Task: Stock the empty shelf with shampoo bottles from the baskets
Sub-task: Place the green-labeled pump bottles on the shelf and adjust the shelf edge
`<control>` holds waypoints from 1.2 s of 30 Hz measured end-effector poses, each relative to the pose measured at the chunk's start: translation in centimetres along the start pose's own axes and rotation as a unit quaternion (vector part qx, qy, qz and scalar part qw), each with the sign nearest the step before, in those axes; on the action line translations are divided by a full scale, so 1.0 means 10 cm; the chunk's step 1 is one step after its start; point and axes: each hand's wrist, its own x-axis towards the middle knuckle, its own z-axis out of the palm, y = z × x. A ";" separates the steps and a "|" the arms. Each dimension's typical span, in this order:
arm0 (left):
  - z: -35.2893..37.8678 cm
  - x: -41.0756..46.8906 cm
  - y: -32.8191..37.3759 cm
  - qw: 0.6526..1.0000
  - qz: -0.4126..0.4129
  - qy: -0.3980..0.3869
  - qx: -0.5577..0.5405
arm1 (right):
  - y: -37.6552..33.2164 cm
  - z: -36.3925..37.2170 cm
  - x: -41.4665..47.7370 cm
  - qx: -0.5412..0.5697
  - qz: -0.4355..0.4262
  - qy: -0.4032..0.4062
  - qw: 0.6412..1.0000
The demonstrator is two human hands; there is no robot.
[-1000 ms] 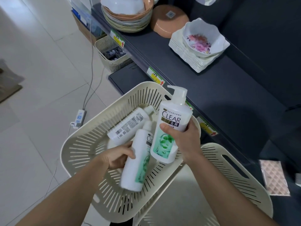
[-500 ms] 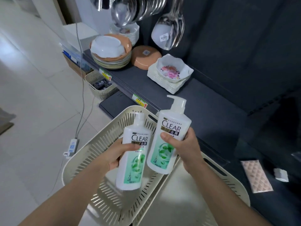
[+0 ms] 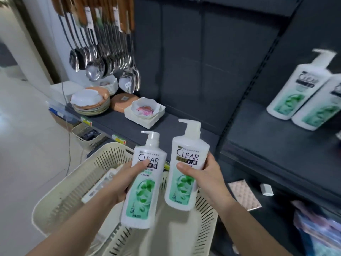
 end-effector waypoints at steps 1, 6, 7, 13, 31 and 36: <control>0.15 -0.04 -0.02 1.000 0.007 -0.003 0.002 | -0.03 -0.15 -0.09 -0.005 -0.006 0.004 1.000; 0.92 -0.27 -0.10 0.999 0.042 -0.007 0.011 | -0.20 -0.88 -0.52 -0.027 -0.031 0.031 0.999; 1.08 -0.31 -0.10 0.998 0.053 -0.007 0.016 | -0.24 -1.02 -0.62 -0.033 -0.033 0.030 0.998; 1.94 -0.52 0.10 0.993 0.101 -0.052 0.044 | -0.50 -1.77 -1.06 -0.046 -0.064 0.039 0.996; 3.44 -0.01 1.23 0.951 0.243 -0.176 0.080 | -1.29 -2.90 -0.84 0.001 -0.165 0.152 0.975; 3.66 0.50 1.48 0.941 0.247 -0.217 0.083 | -1.41 -3.07 -0.43 0.011 -0.175 0.202 0.963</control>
